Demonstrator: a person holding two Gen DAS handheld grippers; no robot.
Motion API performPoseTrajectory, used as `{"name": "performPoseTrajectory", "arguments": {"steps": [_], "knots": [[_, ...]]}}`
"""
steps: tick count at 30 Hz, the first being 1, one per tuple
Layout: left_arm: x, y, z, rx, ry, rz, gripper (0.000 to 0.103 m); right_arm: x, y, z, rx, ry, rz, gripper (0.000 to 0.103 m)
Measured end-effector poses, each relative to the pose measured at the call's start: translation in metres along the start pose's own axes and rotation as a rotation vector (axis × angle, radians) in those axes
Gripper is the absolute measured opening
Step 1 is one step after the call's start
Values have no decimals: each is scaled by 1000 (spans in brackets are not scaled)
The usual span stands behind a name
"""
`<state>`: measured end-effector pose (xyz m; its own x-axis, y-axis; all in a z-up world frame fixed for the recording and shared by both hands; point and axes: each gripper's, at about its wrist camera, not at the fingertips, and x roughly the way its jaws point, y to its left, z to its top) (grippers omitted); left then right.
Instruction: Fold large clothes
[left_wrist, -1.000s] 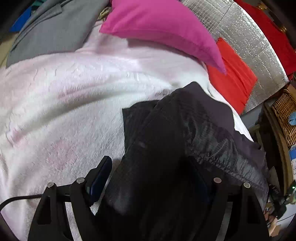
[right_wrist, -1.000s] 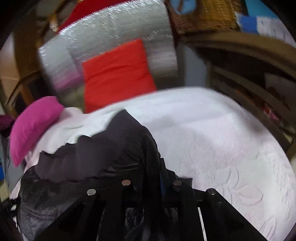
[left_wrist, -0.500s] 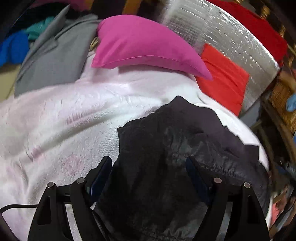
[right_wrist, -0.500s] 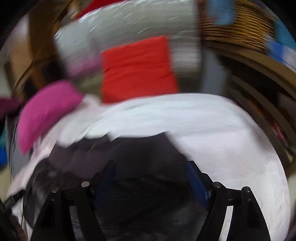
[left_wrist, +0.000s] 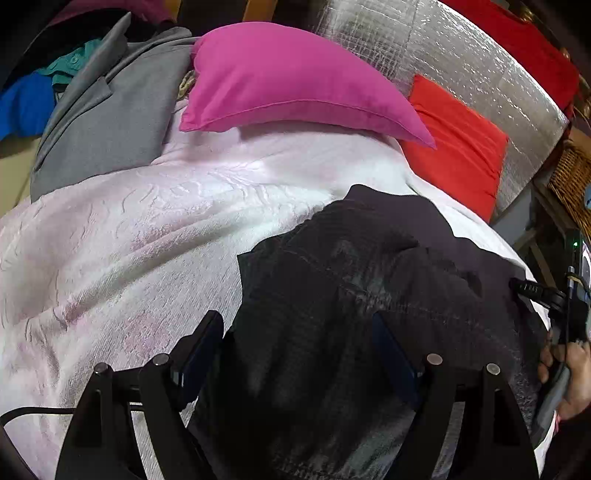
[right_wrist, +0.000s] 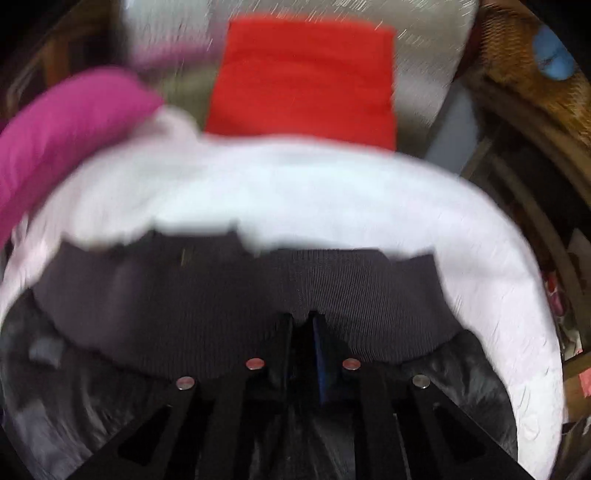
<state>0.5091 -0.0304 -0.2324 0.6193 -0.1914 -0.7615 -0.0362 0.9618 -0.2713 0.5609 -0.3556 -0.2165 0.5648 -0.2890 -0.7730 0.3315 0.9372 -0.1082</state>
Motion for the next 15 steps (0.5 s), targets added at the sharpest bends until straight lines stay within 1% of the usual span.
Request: {"name": "performPoseTrajectory", "arguments": {"steps": [1, 3, 4, 6, 8, 9, 10, 15], "knots": [[-1, -1, 0, 2, 1, -2, 82, 4, -2, 1, 17, -4, -6, 4], [1, -3, -1, 14, 4, 4, 82, 23, -4, -3, 23, 66, 0, 4], [2, -3, -1, 19, 6, 12, 82, 25, -3, -5, 8, 55, -9, 4], [6, -3, 0, 20, 19, 16, 82, 21, -6, -4, 21, 38, 11, 4], [7, -3, 0, 17, 33, 15, 82, 12, -17, 0, 90, 31, 82, 5], [6, -3, 0, 16, 37, 15, 82, 5, -26, 0, 127, 31, 132, 5], [6, -3, 1, 15, 37, 14, 82, 4, -27, 2, 151, 28, 163, 6], [-7, 0, 3, -7, 26, -9, 82, -49, -61, -15, 236, -24, 264, 8]]}}
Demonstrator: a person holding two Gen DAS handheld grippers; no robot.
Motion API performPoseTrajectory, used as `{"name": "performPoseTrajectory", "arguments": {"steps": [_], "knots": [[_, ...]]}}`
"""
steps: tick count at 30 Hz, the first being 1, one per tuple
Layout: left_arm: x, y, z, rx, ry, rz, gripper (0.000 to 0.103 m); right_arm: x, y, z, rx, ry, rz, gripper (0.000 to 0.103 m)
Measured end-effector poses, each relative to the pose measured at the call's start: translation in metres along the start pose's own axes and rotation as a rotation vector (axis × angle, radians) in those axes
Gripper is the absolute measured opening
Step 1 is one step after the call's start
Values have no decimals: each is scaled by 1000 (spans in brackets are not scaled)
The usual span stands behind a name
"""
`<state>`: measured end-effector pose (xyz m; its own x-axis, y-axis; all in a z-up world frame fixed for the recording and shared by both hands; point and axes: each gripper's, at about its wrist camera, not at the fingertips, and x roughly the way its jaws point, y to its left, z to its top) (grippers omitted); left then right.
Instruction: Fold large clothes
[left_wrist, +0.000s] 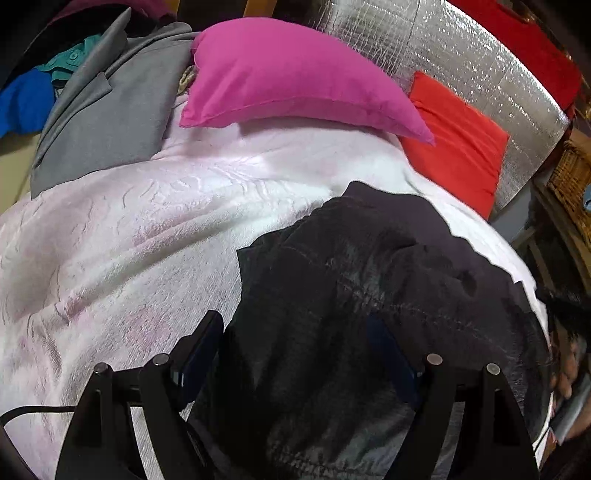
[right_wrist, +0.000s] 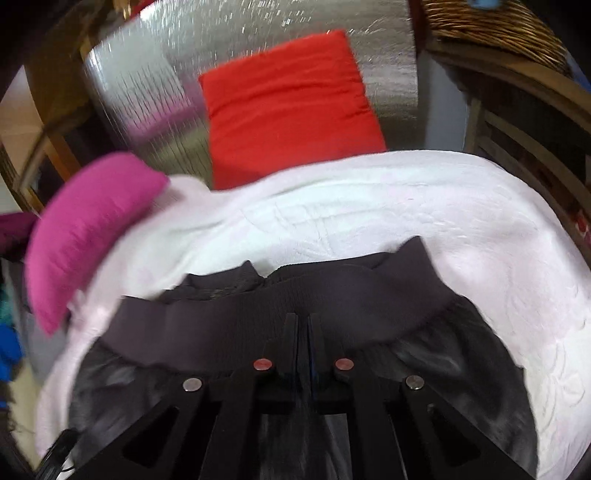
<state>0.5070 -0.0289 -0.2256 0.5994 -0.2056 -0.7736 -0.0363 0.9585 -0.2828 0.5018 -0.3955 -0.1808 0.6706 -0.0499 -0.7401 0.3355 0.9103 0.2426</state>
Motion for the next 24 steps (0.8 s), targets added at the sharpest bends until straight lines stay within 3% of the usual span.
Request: {"name": "performPoseTrajectory", "arguments": {"steps": [3, 5, 7, 8, 10, 15, 19, 24], "knots": [[-14, -1, -1, 2, -15, -19, 82, -30, -19, -14, 59, -17, 80, 11], [-24, -3, -4, 10, -34, -21, 82, -54, -34, -30, 102, -18, 140, 27], [-36, -5, -8, 28, -52, -20, 82, -82, -52, -53, 173, -55, 210, 78], [-41, -6, -11, 41, -58, -20, 82, -94, -59, -63, 199, -89, 239, 83], [-51, -8, -15, 63, -68, -16, 82, -116, -71, -88, 239, -146, 279, 83], [-74, -4, -48, 53, -60, -37, 83, -142, -93, -153, 337, -101, 352, 83], [-71, 10, -77, -1, 22, -88, 83, -135, -111, -190, 464, -58, 384, 83], [-55, 39, -84, -154, 99, -106, 83, -107, -128, -207, 611, 8, 399, 83]]}}
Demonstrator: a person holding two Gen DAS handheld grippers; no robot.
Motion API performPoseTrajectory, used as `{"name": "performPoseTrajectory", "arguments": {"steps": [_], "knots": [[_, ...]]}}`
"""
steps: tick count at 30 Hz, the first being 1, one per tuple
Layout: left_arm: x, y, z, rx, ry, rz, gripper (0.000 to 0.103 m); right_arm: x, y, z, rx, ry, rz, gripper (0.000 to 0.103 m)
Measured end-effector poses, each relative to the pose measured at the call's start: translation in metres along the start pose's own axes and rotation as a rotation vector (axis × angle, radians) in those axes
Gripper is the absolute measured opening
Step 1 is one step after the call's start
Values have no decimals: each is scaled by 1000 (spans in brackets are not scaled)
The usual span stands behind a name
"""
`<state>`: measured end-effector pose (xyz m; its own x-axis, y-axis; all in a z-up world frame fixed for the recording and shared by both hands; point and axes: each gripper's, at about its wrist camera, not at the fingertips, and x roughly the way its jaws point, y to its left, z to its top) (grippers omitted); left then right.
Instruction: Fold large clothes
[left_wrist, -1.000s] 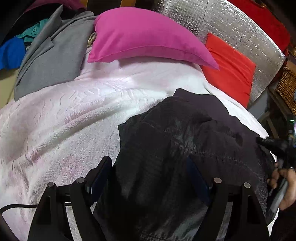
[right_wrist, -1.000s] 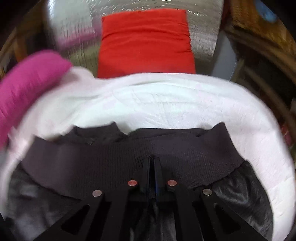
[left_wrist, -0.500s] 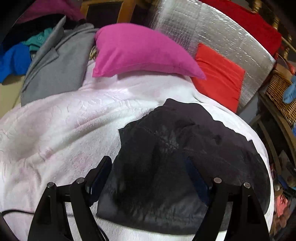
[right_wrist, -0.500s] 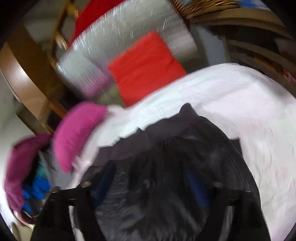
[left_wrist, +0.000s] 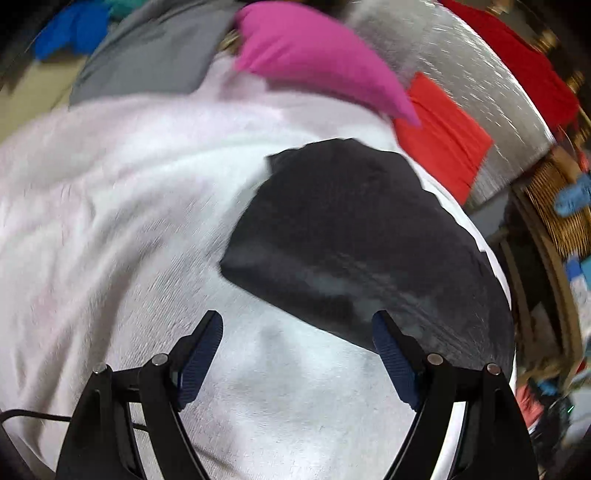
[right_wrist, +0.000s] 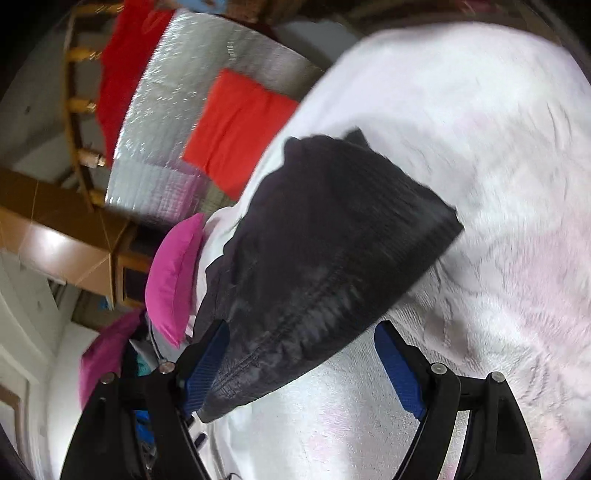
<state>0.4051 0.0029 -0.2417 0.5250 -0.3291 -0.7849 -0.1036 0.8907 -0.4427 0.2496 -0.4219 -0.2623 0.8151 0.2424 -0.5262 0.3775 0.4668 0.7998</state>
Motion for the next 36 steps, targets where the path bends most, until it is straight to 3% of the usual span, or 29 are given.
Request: {"name": "performPoseTrajectory", "arguments": {"steps": [7, 12, 17, 19, 20, 22, 23, 28, 36], "knots": [[29, 18, 21, -129, 48, -57, 83, 22, -13, 11, 43, -16, -53, 83], [41, 14, 38, -144, -9, -80, 83, 40, -32, 28, 116, -29, -59, 83], [51, 7, 44, -149, -52, -126, 82, 49, -30, 40, 92, -76, -79, 84], [53, 4, 49, -144, -75, -112, 58, 53, -28, 45, 72, -119, -88, 82], [54, 2, 52, -138, -88, -110, 54, 55, -26, 46, 57, -144, -103, 81], [50, 4, 52, -133, -112, -125, 39, 60, -19, 47, 9, -169, -145, 66], [49, 5, 52, -129, -115, -127, 35, 62, -15, 47, -10, -170, -158, 64], [37, 2, 52, -130, -155, -146, 26, 52, 0, 50, -73, -197, -152, 43], [-9, 2, 33, -79, -208, -143, 22, 22, 20, 45, -161, -206, -118, 36]]}}
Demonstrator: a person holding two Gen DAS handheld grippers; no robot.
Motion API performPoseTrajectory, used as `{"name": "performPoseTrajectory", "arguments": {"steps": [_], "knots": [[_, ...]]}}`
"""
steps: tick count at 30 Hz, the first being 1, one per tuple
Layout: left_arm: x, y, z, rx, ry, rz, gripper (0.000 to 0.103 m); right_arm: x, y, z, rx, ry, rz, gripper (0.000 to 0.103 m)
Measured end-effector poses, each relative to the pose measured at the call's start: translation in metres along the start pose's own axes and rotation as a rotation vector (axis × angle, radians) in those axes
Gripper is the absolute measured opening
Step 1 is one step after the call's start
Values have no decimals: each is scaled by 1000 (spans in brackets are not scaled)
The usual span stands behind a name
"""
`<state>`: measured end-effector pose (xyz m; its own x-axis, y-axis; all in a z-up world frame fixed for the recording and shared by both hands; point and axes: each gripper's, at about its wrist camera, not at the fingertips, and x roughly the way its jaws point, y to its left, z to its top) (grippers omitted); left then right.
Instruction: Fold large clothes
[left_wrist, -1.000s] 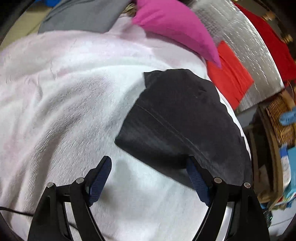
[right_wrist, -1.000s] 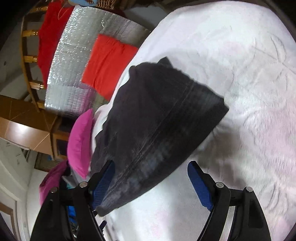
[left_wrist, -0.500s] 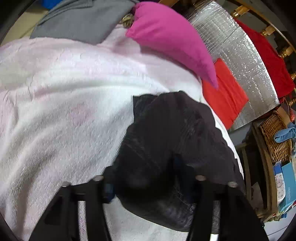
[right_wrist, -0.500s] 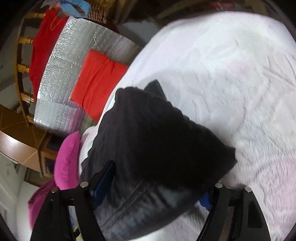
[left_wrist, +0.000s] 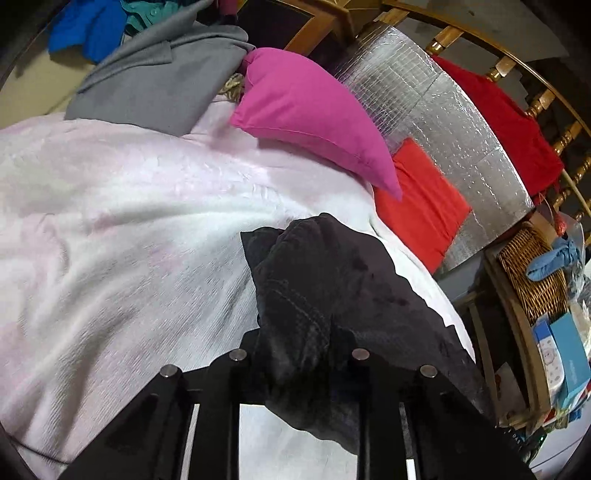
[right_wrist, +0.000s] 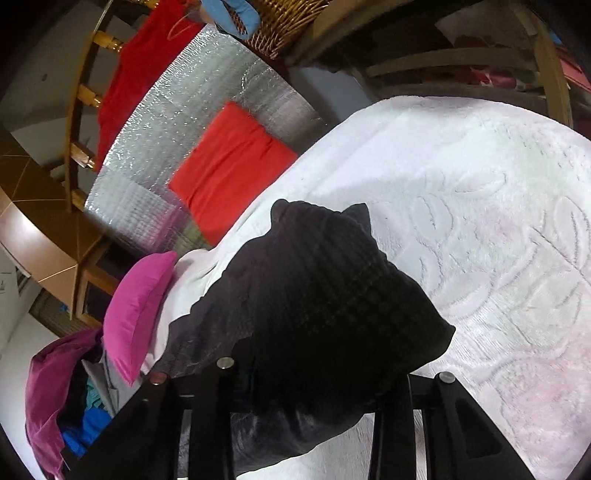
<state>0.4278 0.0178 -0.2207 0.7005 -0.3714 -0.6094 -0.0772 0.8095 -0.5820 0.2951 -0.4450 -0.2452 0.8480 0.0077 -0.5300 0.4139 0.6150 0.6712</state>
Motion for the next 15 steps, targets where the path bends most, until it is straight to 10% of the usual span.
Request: {"name": "performPoseTrajectory", "arguments": {"steps": [9, 11, 15], "knots": [[-15, 23, -36, 36, 97, 59, 25, -14, -25, -21, -49, 133, -30, 37], [-7, 26, -37, 53, 139, 101, 39, -7, -34, -23, -50, 171, -43, 40], [-7, 35, -28, 40, 169, 129, 51, -8, -47, -19, -2, 238, -54, 62]]}}
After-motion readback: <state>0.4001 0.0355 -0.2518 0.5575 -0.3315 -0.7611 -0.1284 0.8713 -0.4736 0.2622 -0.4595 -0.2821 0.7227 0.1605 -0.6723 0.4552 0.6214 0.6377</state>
